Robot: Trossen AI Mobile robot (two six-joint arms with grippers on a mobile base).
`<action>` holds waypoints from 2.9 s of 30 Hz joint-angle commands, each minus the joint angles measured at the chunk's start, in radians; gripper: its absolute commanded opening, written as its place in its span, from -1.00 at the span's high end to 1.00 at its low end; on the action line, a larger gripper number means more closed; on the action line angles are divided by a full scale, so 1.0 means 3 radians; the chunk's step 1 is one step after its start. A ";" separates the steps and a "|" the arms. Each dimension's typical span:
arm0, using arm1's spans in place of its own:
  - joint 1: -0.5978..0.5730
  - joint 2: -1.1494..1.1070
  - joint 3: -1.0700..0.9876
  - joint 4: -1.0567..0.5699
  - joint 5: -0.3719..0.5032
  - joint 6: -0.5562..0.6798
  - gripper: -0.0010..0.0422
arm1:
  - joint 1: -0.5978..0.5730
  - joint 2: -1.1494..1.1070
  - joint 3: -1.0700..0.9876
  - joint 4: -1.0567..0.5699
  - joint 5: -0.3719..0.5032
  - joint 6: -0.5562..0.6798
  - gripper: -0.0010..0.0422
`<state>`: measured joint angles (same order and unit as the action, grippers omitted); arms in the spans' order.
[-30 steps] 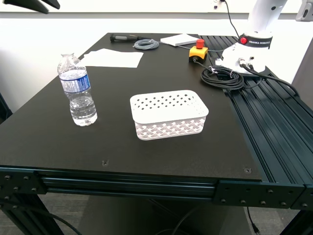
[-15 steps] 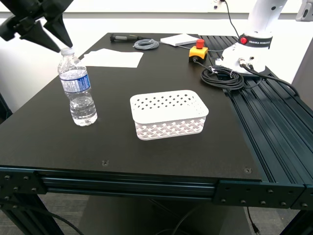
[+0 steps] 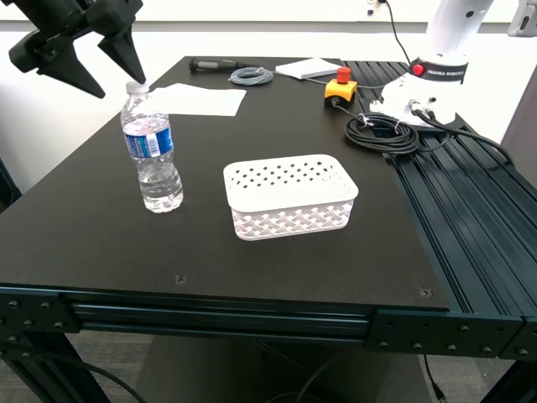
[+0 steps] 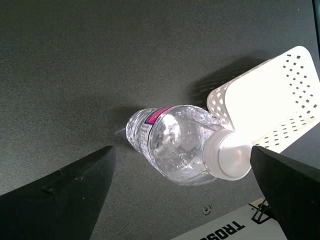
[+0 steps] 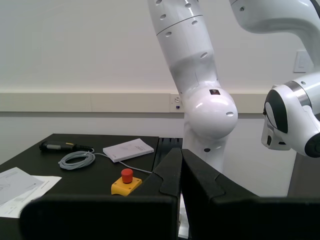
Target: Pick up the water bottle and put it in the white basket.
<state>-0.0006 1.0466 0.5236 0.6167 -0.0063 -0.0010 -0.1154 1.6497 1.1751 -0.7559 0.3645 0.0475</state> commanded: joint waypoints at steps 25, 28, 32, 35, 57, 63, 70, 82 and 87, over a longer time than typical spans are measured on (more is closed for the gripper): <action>0.0001 -0.0001 0.0003 0.0009 0.0001 0.0000 0.95 | -0.0234 0.0005 -0.0542 0.0587 0.0118 -0.0221 -0.60; 0.0003 -0.0001 0.0003 0.0009 0.0001 0.0000 0.95 | -0.0234 0.0005 -0.0642 0.0813 0.0122 -0.0248 -0.07; 0.0003 -0.0001 0.0003 0.0009 0.0001 0.0000 0.95 | -0.0234 0.0005 -0.0655 0.0989 0.0156 -0.0244 0.71; 0.0003 -0.0001 0.0003 0.0009 0.0001 0.0000 0.95 | -0.0234 0.0005 -0.0655 0.1005 0.0248 -0.0245 0.93; 0.0003 -0.0001 0.0003 0.0001 0.0001 0.0000 0.95 | -0.1222 0.0084 0.0483 0.1055 0.0387 -0.0286 0.96; 0.0001 -0.0001 0.0003 0.0010 0.0001 0.0000 0.95 | -0.1386 0.0748 0.0706 0.1011 0.0502 -0.0361 0.96; 0.0001 -0.0001 0.0003 0.0001 0.0001 0.0000 0.95 | -0.1663 0.1362 0.1345 0.0773 0.0443 -0.0268 0.96; 0.0003 -0.0001 0.0003 0.0003 0.0001 0.0000 0.95 | -0.1663 0.1467 0.1424 0.0768 0.0361 -0.0071 0.25; 0.0001 -0.0001 0.0003 0.0003 0.0001 0.0000 0.95 | -0.1663 0.1465 0.1436 0.0776 0.0359 -0.0177 -0.46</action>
<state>-0.0002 1.0466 0.5236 0.6136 -0.0063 -0.0010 -0.6144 2.0903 1.6020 -0.5228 0.4675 0.0013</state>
